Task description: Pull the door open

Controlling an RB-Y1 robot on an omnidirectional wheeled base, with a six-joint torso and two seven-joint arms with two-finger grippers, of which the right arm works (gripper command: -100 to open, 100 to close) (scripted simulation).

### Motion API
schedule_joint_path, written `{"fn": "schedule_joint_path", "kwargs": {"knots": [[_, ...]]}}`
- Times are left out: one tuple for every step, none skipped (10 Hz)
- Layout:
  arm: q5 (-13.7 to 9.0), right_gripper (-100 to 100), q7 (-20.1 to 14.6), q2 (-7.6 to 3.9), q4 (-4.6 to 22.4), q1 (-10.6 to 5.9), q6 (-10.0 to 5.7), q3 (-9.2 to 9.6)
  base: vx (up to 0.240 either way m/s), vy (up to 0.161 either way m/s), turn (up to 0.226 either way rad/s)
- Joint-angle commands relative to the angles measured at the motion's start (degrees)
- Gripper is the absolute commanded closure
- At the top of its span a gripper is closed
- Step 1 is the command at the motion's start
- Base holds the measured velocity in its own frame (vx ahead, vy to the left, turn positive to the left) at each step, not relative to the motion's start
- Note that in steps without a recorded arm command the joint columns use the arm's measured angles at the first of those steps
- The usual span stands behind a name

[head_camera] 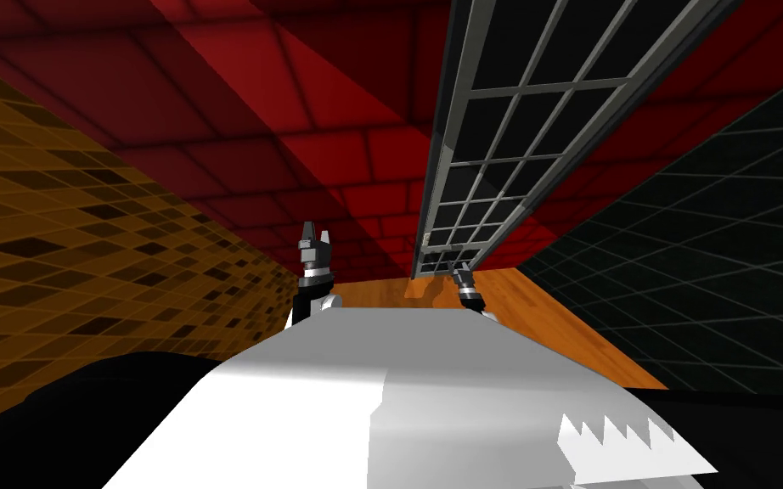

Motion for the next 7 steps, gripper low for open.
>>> {"fn": "schedule_joint_path", "kwargs": {"knots": [[0.24,-100,1.06,0.02,1.59,-0.36,-0.76,-0.51,0.063,-0.018,0.030],[0.72,-100,2.23,0.10,3.01,-0.79,-1.07,-1.08,0.049,-0.021,0.051],[1.19,-100,3.37,0.21,4.38,-1.20,-1.38,-1.63,0.073,-0.020,0.115],[1.66,-100,4.50,0.32,5.76,-1.61,-1.68,-2.19,0.094,-0.029,0.098],[2.13,-100,5.63,0.43,7.13,-2.02,-1.98,-2.74,0.096,-0.039,0.076],[2.60,-100,6.76,0.54,8.51,-2.44,-2.29,-3.30,0.094,-0.028,0.093],[3.04,-100,7.81,0.68,9.78,-2.82,-2.57,-3.81,0.094,-0.022,0.089]]}}
